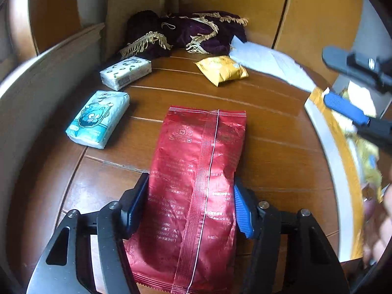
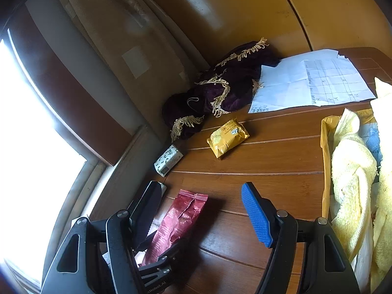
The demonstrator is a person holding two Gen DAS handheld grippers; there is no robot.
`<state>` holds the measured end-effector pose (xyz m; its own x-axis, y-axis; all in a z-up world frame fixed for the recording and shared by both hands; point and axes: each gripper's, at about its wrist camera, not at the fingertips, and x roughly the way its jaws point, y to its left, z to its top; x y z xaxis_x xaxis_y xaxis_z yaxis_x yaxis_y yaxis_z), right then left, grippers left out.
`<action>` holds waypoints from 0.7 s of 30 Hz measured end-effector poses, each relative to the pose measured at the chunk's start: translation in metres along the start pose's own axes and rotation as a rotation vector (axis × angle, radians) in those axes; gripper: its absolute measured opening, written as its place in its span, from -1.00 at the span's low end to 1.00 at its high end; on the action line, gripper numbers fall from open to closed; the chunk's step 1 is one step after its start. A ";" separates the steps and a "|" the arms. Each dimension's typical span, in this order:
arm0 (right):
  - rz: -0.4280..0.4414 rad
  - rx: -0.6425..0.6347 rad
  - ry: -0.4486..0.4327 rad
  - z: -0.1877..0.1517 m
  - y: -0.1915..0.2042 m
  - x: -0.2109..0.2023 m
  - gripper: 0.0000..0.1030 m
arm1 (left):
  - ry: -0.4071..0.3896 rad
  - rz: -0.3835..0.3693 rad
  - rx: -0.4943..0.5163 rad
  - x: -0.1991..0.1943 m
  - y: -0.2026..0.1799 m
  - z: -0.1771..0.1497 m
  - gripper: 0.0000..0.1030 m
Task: Organize soft objects
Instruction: 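Grasp the red foil bag with the left tool while the right tool moves to the gold packet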
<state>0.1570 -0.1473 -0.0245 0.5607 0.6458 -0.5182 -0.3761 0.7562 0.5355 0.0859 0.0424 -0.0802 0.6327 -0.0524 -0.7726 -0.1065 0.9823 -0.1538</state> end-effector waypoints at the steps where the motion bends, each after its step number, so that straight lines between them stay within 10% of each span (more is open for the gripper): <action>1: 0.001 0.002 0.001 0.000 0.000 0.000 0.38 | 0.002 -0.040 -0.026 -0.001 0.004 0.001 0.18; 8: 0.018 0.013 0.013 0.000 -0.002 0.001 0.38 | -0.105 -0.178 -0.196 -0.019 0.031 0.005 0.17; 21: -0.023 -0.004 0.043 -0.004 0.000 0.011 0.38 | -0.207 -0.195 -0.299 -0.030 0.054 0.009 0.17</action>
<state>0.1608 -0.1399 -0.0327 0.5372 0.6324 -0.5582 -0.3669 0.7711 0.5204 0.0683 0.0987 -0.0595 0.8007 -0.1652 -0.5759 -0.1682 0.8606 -0.4808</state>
